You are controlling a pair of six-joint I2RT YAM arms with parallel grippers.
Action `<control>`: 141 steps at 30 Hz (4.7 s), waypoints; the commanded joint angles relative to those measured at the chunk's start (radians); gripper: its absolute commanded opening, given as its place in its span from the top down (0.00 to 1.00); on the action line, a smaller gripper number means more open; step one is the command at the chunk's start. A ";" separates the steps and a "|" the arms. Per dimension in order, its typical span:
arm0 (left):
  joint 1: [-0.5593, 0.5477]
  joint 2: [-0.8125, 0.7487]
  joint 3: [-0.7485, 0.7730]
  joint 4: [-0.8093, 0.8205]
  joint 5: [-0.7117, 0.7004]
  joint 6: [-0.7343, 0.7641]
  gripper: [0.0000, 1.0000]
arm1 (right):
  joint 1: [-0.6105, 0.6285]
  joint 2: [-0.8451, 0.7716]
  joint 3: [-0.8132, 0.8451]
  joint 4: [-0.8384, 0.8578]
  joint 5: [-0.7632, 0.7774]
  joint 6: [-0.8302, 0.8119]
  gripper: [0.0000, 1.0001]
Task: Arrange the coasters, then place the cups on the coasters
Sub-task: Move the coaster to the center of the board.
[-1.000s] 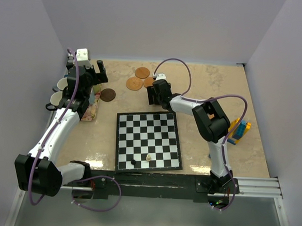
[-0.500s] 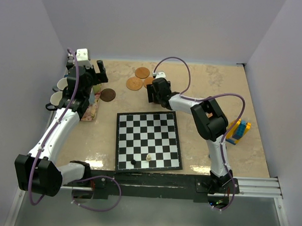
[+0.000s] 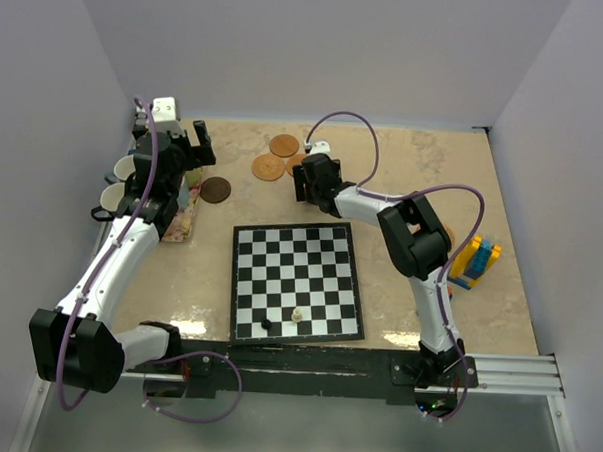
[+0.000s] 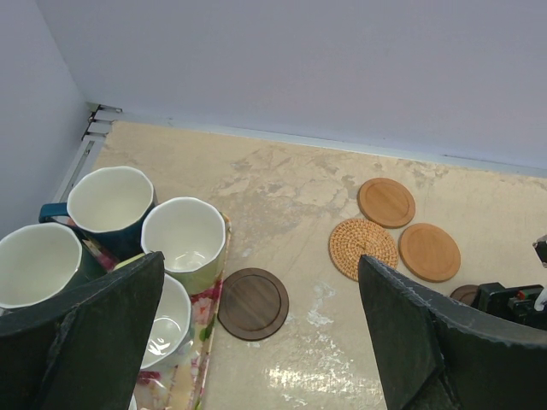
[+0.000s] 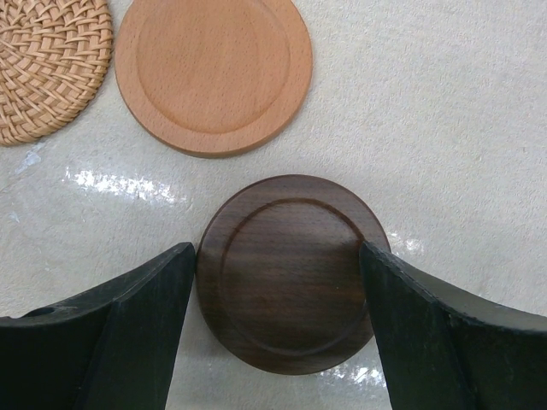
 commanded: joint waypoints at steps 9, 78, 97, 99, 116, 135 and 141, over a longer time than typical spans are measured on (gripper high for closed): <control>0.006 0.004 -0.005 0.049 0.008 -0.015 0.00 | -0.031 0.010 -0.001 -0.077 -0.046 -0.029 0.13; 0.006 0.007 -0.006 0.049 0.021 -0.022 0.00 | -0.045 -0.072 -0.178 -0.007 -0.129 0.019 0.36; 0.006 0.010 -0.005 0.049 0.021 -0.020 0.00 | -0.047 -0.065 -0.164 -0.004 -0.130 0.002 0.35; 0.006 0.010 -0.006 0.049 0.022 -0.020 0.00 | -0.047 -0.072 -0.167 -0.005 -0.130 0.000 0.34; -0.060 0.171 0.058 -0.012 0.100 0.035 0.01 | -0.047 -0.344 -0.260 0.001 -0.186 -0.014 0.03; -0.095 0.590 0.222 -0.158 0.018 0.090 0.36 | -0.047 -0.765 -0.431 0.033 -0.207 -0.035 0.04; -0.090 0.669 0.239 -0.164 0.017 0.100 0.37 | -0.047 -0.794 -0.455 0.033 -0.232 -0.033 0.04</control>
